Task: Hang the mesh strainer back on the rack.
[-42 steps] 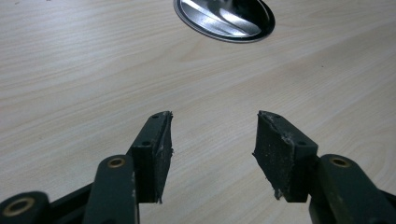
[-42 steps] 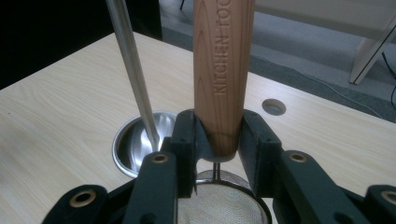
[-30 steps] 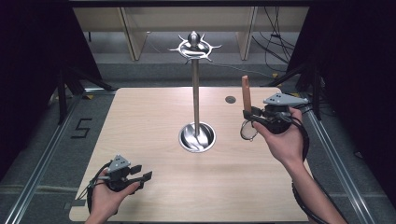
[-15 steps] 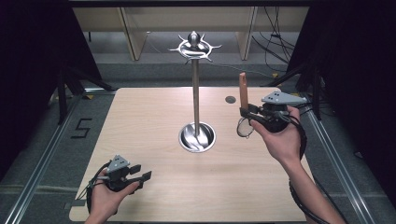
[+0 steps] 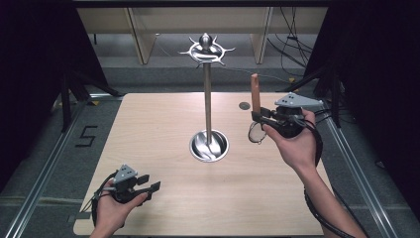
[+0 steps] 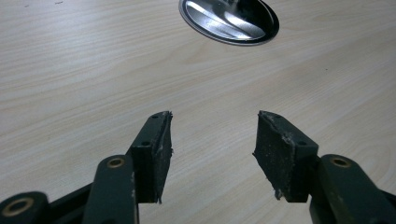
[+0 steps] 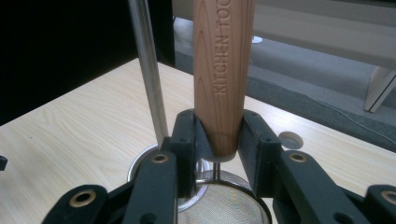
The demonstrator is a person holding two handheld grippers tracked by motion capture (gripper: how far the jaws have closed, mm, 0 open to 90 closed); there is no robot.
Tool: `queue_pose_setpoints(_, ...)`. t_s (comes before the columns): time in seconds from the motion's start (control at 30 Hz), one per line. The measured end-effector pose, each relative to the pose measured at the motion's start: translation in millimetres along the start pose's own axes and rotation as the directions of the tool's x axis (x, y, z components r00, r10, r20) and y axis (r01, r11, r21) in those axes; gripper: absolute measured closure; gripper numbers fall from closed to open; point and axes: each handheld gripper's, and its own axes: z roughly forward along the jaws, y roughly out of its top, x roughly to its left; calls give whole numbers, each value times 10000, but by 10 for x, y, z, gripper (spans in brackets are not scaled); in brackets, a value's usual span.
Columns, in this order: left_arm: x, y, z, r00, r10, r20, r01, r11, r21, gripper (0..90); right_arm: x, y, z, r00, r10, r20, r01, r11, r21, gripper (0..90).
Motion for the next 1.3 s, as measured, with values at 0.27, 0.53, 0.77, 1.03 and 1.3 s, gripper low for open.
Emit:
queue_pose_setpoints(0.27, 2, 0, 5, 10000, 32, 0, -32, 9999, -99, 444, 49, 55, 39, 9997, 225, -90, -225, 9997, -22, 694)
queue_pose_setpoints(0.53, 3, 1, 3, 10000, 35, -4, -35, 9999, -113, 443, 82, 127, 60, 9998, 29, -202, -34, 9998, -215, 693)
queue_pose_setpoints(0.77, 0, 1, 3, 10000, 12, -30, -12, 9999, -105, 441, 108, 164, 76, 9994, -87, -342, 79, 9997, -251, 693)
queue_pose_setpoints(1.03, -2, 0, 3, 10000, -44, -30, 44, 9999, -116, 441, 154, 207, 75, 9995, -122, -294, 114, 9996, -272, 694)
queue_pose_setpoints(1.3, -2, -1, 4, 10000, -100, -6, 100, 9998, -151, 441, 183, 251, 95, 9990, -254, -371, 236, 9986, -468, 694)
